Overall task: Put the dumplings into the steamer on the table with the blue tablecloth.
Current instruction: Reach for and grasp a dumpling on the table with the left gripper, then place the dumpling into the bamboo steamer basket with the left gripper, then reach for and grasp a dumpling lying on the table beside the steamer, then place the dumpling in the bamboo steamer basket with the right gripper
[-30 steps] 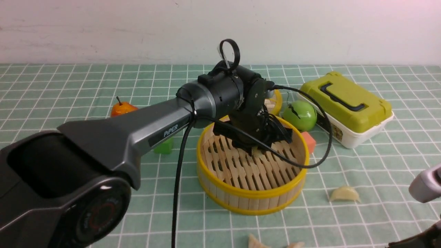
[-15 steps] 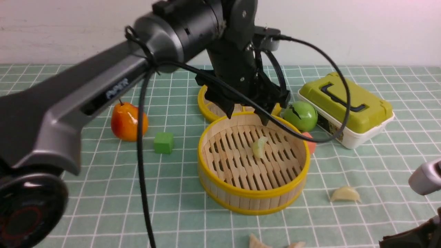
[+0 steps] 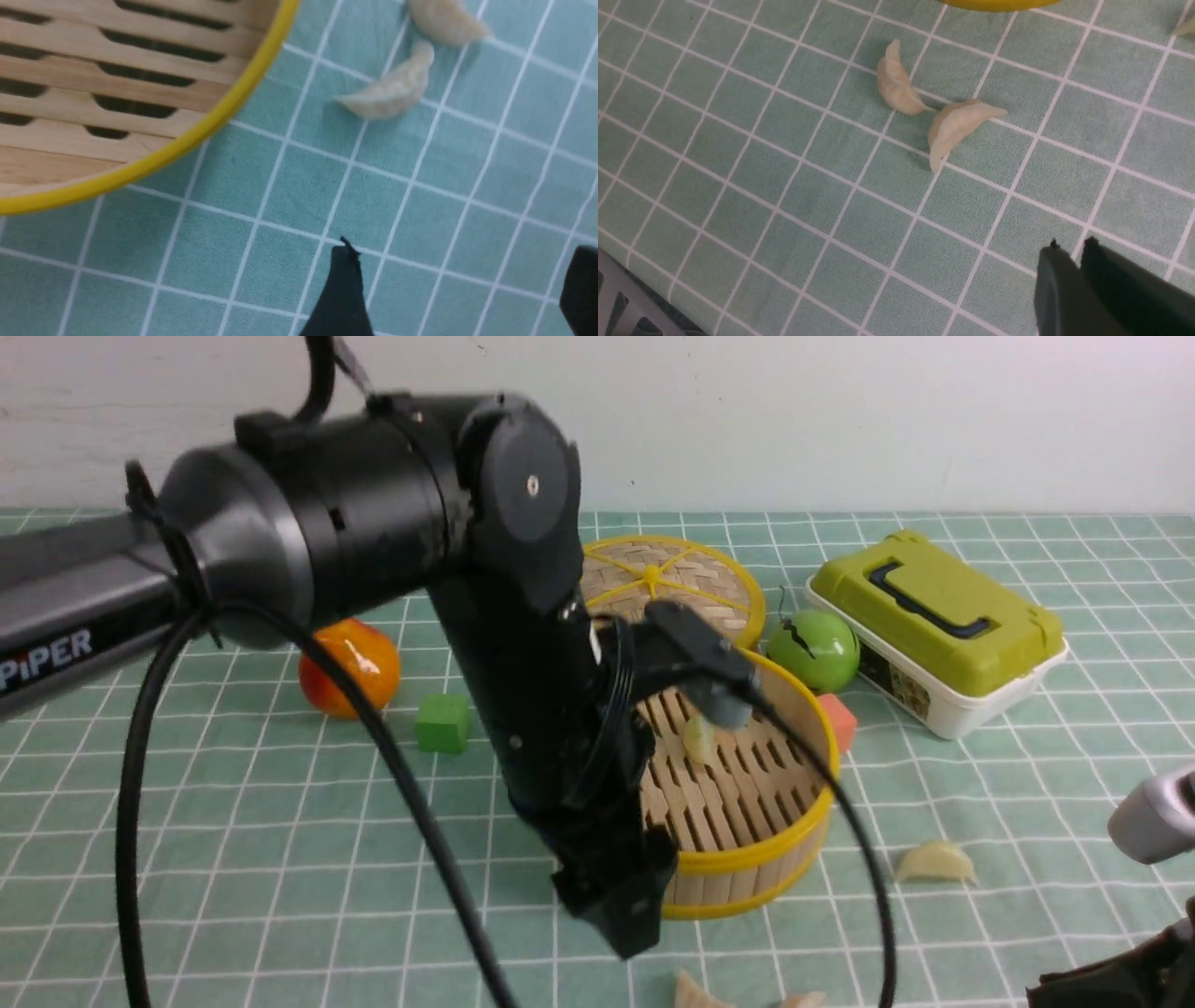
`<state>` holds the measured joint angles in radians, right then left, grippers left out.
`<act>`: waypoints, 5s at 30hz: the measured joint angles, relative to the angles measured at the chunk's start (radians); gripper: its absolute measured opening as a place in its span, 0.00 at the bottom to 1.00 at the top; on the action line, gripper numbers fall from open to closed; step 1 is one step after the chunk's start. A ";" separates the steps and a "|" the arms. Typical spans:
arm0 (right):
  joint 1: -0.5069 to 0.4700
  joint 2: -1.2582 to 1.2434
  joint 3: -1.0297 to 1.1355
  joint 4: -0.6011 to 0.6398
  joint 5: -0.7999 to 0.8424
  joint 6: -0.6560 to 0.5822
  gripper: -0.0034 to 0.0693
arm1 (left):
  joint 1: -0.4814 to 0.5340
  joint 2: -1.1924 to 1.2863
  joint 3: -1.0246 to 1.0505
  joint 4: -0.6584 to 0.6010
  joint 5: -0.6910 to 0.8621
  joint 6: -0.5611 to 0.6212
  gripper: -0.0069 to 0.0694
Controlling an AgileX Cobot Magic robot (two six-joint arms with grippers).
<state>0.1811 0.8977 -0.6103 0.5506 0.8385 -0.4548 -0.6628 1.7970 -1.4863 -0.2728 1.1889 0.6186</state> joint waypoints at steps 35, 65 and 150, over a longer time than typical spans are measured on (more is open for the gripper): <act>0.000 0.000 0.000 0.002 -0.025 0.000 0.20 | -0.049 0.212 0.113 -0.249 -0.318 0.767 0.54; 0.000 0.000 0.000 0.013 -0.022 0.000 0.21 | 0.050 0.147 -0.352 0.072 -0.228 -0.576 0.32; 0.489 1.027 -0.996 -0.713 -0.075 0.705 0.31 | 0.140 -1.324 0.645 0.265 0.044 -0.722 0.07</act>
<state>0.6704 1.9247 -1.6065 -0.1620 0.7636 0.2499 -0.5230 0.4733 -0.8416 -0.0077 1.2327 -0.1034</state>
